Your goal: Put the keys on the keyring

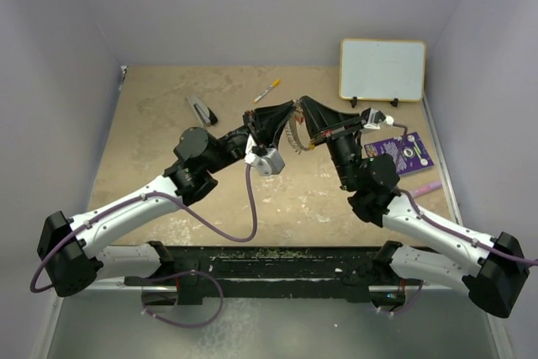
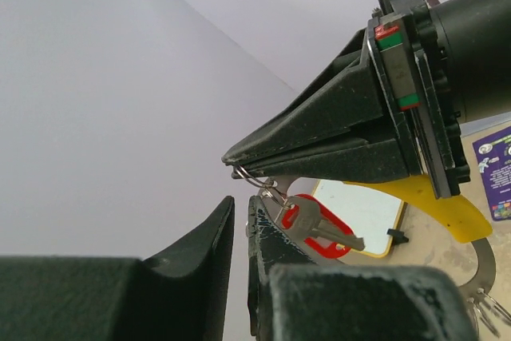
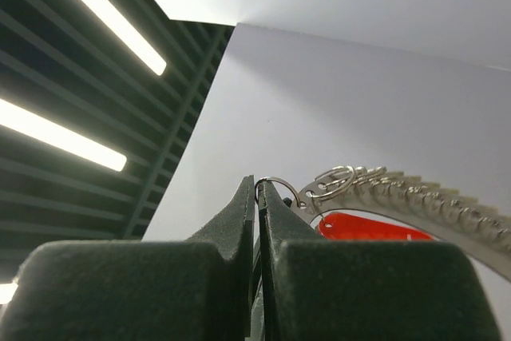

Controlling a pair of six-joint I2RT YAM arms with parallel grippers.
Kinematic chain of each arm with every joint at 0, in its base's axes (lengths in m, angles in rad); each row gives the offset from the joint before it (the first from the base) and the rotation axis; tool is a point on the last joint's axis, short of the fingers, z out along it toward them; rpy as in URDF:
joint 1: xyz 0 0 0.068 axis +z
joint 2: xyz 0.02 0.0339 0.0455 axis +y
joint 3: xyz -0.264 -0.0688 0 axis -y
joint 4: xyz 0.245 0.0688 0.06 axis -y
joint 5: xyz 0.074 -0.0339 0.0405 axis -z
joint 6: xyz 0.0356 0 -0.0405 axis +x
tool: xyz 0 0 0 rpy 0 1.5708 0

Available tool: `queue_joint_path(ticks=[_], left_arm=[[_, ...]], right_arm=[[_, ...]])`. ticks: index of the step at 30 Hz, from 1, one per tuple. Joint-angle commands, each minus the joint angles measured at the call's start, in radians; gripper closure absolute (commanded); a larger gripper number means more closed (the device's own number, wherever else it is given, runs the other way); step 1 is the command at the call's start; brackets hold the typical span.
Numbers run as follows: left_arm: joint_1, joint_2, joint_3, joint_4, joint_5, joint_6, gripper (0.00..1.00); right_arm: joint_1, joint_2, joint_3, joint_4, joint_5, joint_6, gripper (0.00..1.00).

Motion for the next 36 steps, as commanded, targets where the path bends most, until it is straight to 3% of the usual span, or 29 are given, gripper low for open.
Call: queue_joint_path(ticks=[1, 13, 25, 36], left_arm=[[-0.004, -0.011, 0.049, 0.034, 0.025, -0.081, 0.84], [-0.004, -0.026, 0.063, -0.002, 0.017, -0.202, 0.83], [-0.006, 0.000, 0.089, 0.004, -0.019, -0.328, 0.74], [-0.009, 0.020, 0.120, -0.004, -0.022, -0.401, 0.74]], right_arm=[[0.002, -0.042, 0.066, -0.005, -0.004, -0.062, 1.00], [0.002, -0.040, 0.095, -0.023, -0.005, -0.114, 1.00], [0.002, -0.040, 0.126, -0.037, -0.024, -0.153, 1.00], [0.002, -0.014, 0.147, -0.032, -0.056, -0.149, 1.00]])
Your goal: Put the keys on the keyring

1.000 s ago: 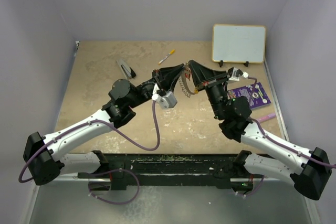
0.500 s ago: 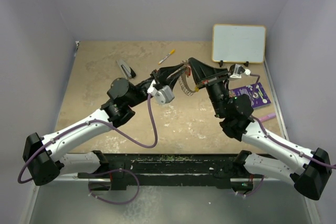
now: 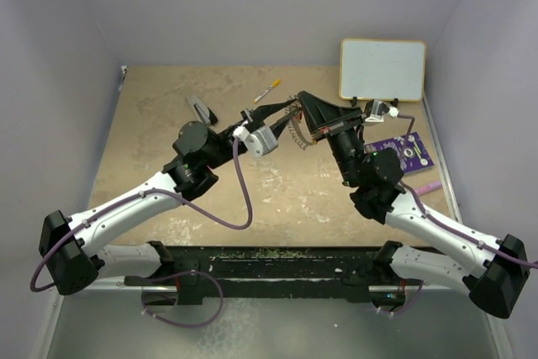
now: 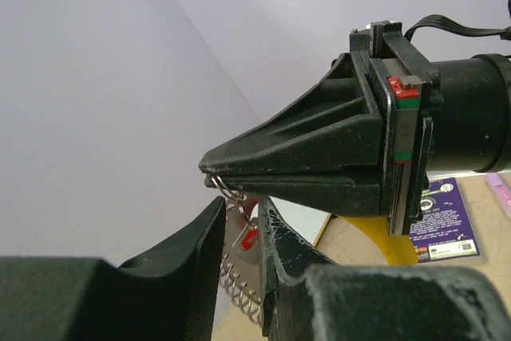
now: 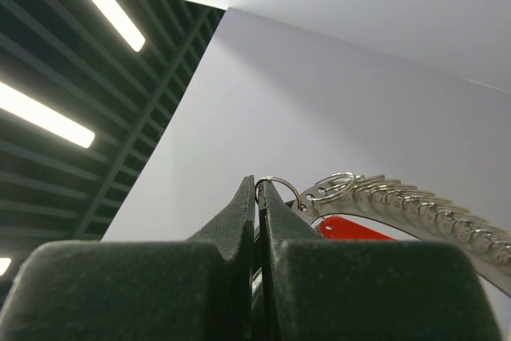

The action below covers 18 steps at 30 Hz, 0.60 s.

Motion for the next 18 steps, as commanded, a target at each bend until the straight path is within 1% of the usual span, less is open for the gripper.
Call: queue_joint_path(ticks=[1, 18], left_arm=[[-0.009, 0.010, 0.054, 0.037, -0.011, -0.057, 0.74], [-0.014, 0.037, 0.084, 0.059, -0.075, -0.073, 0.74]], right_arm=[[0.002, 0.002, 0.064, 0.058, -0.029, -0.013, 1.00], [0.002, -0.005, 0.062, 0.056, -0.042, -0.016, 1.00]])
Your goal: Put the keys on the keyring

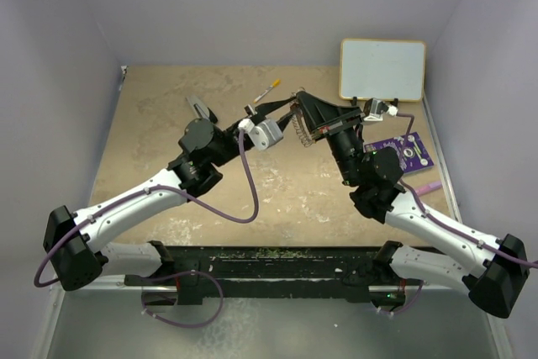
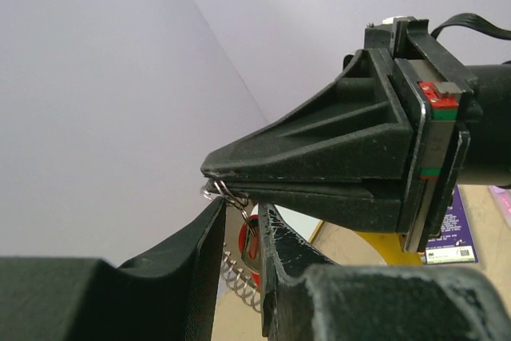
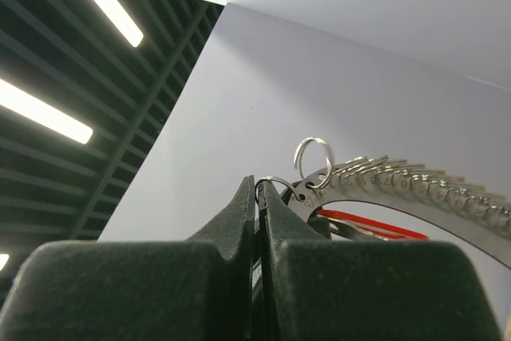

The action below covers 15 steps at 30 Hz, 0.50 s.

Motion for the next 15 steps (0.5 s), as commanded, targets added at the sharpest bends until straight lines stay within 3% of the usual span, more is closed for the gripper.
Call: queue_joint_path(ticks=[1, 10, 15], left_arm=[[-0.007, -0.006, 0.058, 0.062, -0.024, -0.034, 0.74], [-0.006, -0.011, 0.042, 0.059, -0.036, -0.056, 0.75], [-0.007, -0.006, 0.046, 0.069, -0.056, -0.061, 0.87]], right_arm=[[0.003, -0.013, 0.050, 0.073, -0.021, -0.010, 1.00], [0.002, -0.017, 0.034, 0.090, -0.021, 0.001, 1.00], [0.002, -0.024, 0.024, 0.092, -0.022, 0.002, 1.00]])
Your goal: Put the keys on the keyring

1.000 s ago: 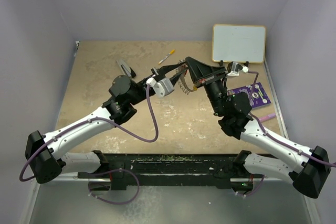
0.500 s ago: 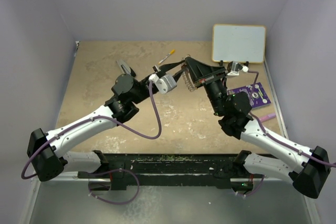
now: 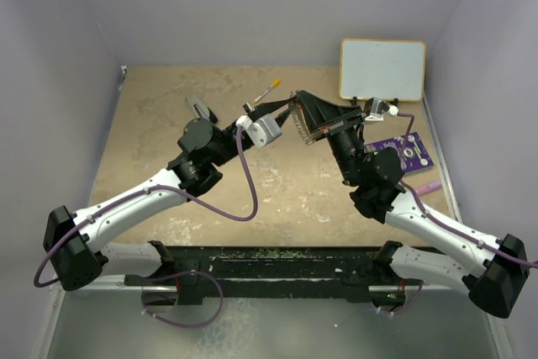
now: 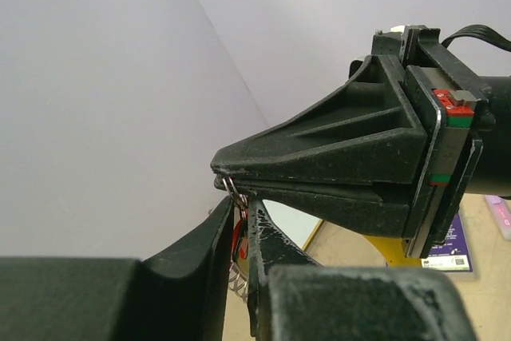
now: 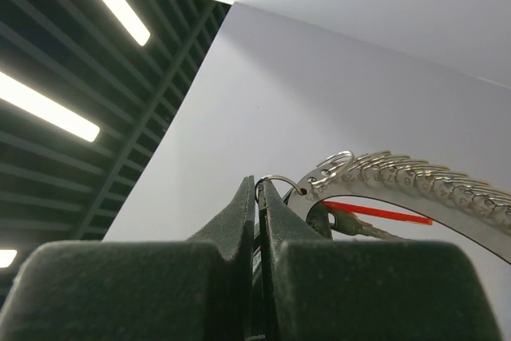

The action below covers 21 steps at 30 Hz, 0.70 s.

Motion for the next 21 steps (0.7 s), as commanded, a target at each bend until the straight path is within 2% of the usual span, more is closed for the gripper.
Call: queue_joint_path(ticks=[1, 4, 11, 14, 18, 21], left_arm=[[-0.007, -0.005, 0.034, 0.066, -0.037, -0.022, 0.90], [-0.007, -0.007, 0.041, 0.053, -0.039, -0.001, 0.96], [-0.007, -0.016, 0.056, -0.028, -0.016, 0.050, 0.97], [-0.007, -0.020, 0.073, -0.083, -0.005, 0.076, 0.97], [-0.006, -0.023, 0.100, -0.152, 0.019, 0.108, 0.97], [-0.007, -0.023, 0.130, -0.226, 0.033, 0.131, 0.97]], right_arm=[[0.002, -0.025, 0.019, 0.077, -0.013, 0.001, 1.00], [0.002, -0.031, 0.003, 0.082, -0.011, 0.011, 1.00], [0.002, -0.043, -0.016, 0.075, -0.022, 0.017, 1.00], [0.002, -0.052, -0.029, 0.073, -0.023, 0.018, 0.90], [0.002, -0.063, -0.034, 0.056, -0.026, 0.017, 0.71], [0.002, -0.075, -0.041, 0.042, -0.030, 0.015, 0.63]])
